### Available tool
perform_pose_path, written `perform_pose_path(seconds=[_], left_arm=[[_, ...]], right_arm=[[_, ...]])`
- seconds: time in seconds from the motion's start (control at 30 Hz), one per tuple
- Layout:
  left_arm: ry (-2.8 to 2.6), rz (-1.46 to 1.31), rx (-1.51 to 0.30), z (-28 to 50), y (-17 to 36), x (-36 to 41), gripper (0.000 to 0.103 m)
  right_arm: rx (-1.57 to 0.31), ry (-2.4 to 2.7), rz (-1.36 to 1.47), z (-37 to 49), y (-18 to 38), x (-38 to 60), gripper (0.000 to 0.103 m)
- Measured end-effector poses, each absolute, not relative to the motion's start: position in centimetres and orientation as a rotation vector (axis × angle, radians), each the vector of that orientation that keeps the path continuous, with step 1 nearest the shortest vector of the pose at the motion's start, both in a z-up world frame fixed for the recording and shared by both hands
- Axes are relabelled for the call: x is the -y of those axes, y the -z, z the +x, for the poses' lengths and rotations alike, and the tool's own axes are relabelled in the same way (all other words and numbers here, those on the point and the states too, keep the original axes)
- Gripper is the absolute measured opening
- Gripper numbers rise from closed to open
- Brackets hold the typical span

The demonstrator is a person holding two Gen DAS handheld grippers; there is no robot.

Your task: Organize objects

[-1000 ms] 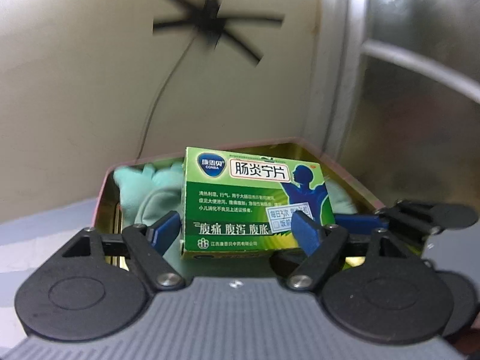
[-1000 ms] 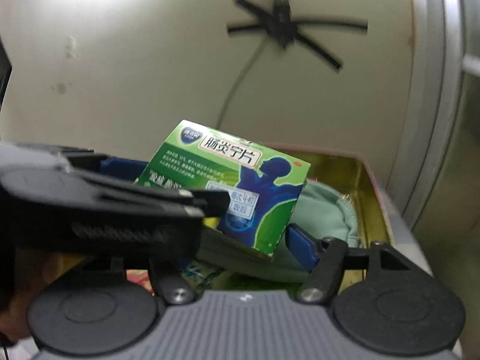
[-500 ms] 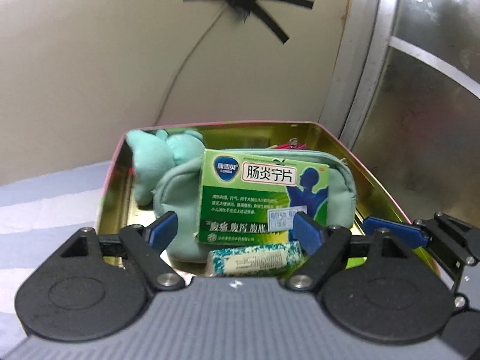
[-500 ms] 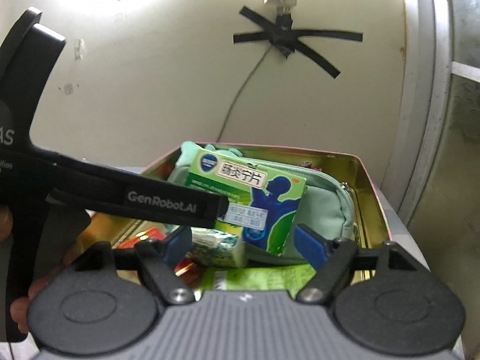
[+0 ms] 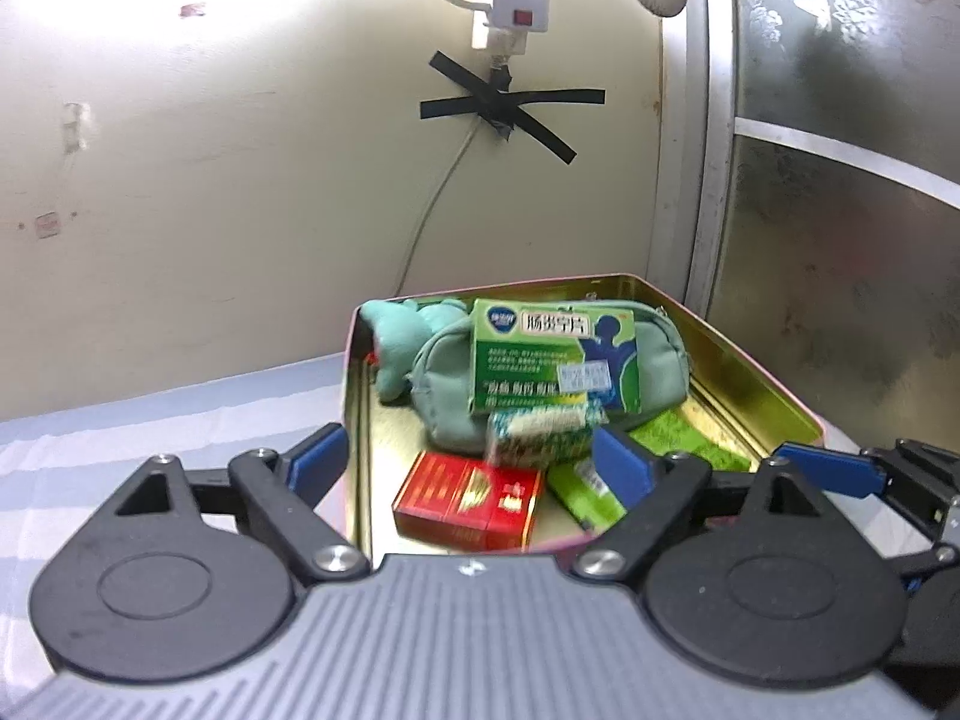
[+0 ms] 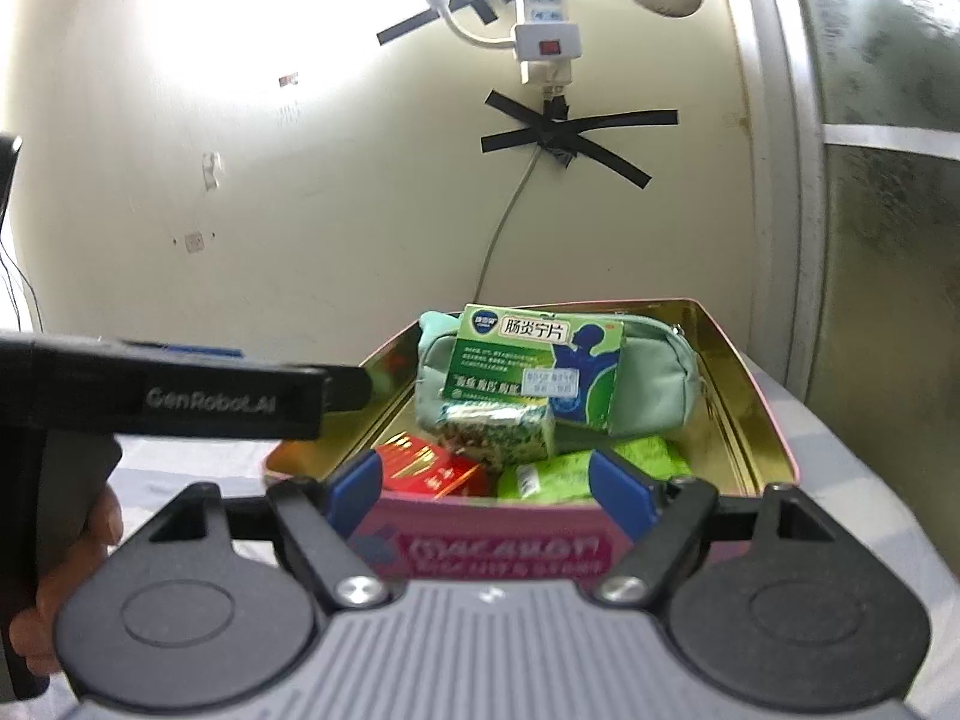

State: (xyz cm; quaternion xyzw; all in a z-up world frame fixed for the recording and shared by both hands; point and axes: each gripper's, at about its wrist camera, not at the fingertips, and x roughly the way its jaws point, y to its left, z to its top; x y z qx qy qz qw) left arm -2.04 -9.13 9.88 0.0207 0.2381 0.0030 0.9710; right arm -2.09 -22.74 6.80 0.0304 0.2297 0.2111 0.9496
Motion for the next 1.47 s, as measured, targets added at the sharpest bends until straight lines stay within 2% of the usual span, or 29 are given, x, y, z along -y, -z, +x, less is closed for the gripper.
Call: perform_pose_path(seconds=[0.23, 0.3, 0.43, 0.5, 0.77, 1.47], left_arm=[[-0.041, 0.027, -0.485, -6.1, -8.6, 8.3, 0.098], [-0.055, 0.029, -0.482, -7.5, -8.2, 8.0, 0.103], [-0.079, 0.045, -0.471, -9.5, -7.6, 7.6, 0.103], [-0.088, 0.057, -0.475, -10.4, -7.2, 7.4, 0.103], [-0.149, 0.047, -0.516, -12.2, -5.7, 6.4, 0.103], [-0.173, 0.045, -0.491, -13.0, -5.1, 5.1, 0.103]], right_arm=[[-0.462, -0.41, 0.133, -6.0, -5.9, 22.8, 0.079], [-0.451, -0.405, 0.151, -7.5, -5.6, 22.7, 0.08], [-0.424, -0.396, 0.167, -10.9, -4.9, 22.1, 0.082], [-0.421, -0.393, 0.17, -12.2, -4.4, 21.6, 0.087], [-0.444, -0.389, 0.152, -14.0, -3.4, 20.2, 0.089], [-0.457, -0.383, 0.147, -13.9, -3.0, 19.3, 0.091]])
